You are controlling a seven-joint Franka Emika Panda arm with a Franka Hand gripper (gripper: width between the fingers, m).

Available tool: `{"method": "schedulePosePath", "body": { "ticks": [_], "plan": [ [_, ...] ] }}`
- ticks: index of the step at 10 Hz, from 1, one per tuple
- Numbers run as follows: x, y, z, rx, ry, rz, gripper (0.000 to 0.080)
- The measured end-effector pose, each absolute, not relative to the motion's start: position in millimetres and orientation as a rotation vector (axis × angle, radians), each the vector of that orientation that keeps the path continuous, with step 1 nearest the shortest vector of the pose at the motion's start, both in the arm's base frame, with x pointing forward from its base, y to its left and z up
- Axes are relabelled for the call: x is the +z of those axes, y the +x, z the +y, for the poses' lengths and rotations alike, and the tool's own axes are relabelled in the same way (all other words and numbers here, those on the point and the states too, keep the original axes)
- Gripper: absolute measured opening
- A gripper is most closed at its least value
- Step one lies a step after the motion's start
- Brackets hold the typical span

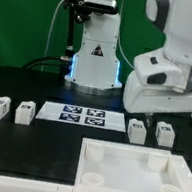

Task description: Assemble one leg

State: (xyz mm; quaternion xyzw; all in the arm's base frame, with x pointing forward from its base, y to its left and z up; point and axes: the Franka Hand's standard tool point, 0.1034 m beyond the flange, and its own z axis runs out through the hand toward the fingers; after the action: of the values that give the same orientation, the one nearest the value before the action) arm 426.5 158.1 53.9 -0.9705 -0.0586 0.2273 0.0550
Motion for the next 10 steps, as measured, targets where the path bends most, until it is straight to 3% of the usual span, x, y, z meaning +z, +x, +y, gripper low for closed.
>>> {"method": "schedulePosePath", "body": {
  "ticks": [3,7,10],
  "plan": [
    [49.5,429.7,166.1,1.095,-2.809,-0.186,0.0649],
    [42.0,428.6,166.3,1.112,-2.796,-0.190,0.0649],
    [26.4,402.0,174.4,1.175,-2.810,-0.152,0.0649]
  ]
}}
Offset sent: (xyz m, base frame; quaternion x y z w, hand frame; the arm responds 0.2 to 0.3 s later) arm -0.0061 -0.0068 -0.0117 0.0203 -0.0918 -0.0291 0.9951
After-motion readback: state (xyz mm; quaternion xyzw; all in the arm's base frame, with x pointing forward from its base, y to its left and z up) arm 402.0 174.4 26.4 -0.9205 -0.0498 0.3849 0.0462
